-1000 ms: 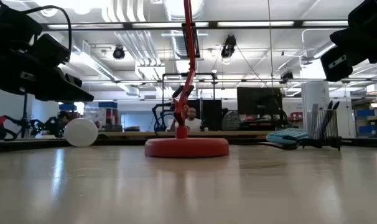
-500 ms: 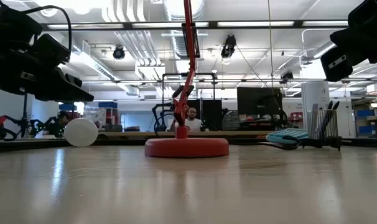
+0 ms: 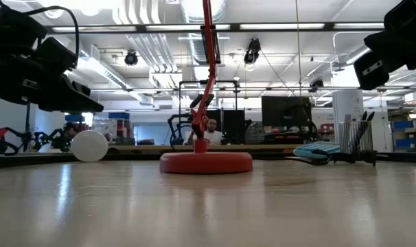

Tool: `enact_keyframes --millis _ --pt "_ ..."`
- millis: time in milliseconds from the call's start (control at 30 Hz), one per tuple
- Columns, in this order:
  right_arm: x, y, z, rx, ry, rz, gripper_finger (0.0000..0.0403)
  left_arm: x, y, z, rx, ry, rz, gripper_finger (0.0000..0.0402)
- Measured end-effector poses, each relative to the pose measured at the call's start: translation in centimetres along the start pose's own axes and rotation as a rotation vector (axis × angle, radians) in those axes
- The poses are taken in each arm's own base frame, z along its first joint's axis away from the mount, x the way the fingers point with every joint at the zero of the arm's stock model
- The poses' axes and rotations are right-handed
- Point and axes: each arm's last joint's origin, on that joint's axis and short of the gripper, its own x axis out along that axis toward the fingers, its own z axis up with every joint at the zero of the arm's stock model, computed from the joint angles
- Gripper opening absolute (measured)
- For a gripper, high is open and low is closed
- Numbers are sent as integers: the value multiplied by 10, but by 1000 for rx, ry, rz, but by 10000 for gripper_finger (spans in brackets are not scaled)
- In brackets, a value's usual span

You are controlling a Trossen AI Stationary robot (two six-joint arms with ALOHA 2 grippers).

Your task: Screw lightbulb

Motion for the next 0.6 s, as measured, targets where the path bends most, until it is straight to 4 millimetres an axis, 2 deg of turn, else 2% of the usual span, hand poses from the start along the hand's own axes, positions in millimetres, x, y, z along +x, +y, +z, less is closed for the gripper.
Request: enact_keyframes --millis 200,400,500,600 --pt "0 1 6 11 -64 11 9 0 0 0 0 0 0 0" --pt "-4 3 28 -46 -302 -36 9 0 0 0 0 0 0 0" --pt "-10 2 41 12 -469 -150 9 0 0 0 0 0 0 0" --pt "-14 -4 46 168 -577 -355 9 0 0 0 0 0 0 0"
